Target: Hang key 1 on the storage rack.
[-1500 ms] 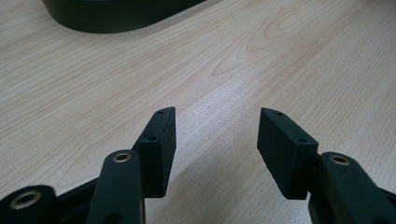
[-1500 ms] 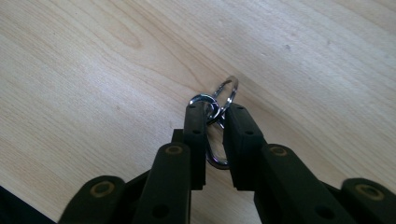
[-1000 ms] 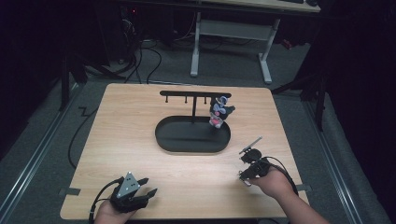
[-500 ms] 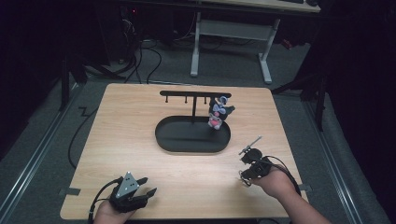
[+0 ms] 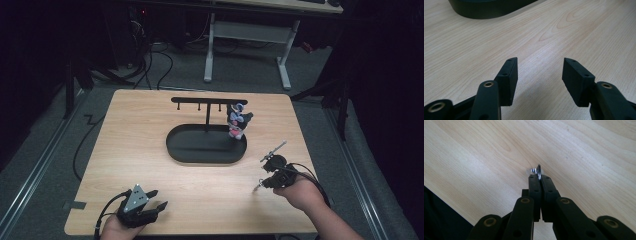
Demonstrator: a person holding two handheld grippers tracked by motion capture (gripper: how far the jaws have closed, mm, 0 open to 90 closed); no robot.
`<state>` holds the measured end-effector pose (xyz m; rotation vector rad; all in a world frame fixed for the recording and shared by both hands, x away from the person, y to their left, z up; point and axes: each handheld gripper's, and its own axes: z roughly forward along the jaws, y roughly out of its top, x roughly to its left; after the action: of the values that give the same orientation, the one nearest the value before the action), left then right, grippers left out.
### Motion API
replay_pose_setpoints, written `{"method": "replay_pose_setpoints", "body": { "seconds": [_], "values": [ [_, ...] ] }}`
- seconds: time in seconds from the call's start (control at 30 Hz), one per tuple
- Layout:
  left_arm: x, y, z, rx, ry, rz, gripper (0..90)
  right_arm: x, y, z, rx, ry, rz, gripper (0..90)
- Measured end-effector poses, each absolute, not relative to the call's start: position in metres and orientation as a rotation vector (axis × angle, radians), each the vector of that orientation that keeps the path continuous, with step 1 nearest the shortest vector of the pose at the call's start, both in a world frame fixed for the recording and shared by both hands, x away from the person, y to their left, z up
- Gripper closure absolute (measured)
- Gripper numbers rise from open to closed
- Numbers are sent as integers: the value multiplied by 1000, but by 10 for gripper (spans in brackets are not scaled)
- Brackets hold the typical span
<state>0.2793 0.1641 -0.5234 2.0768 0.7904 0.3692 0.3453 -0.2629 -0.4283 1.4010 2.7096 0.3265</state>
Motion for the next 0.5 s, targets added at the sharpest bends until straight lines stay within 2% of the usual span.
{"method": "replay_pose_setpoints", "body": {
  "seconds": [0.5],
  "values": [
    [279, 167, -523, 2059, 803, 375, 469, 358, -247, -412, 1343, 2725, 341, 888]
  ]
}}
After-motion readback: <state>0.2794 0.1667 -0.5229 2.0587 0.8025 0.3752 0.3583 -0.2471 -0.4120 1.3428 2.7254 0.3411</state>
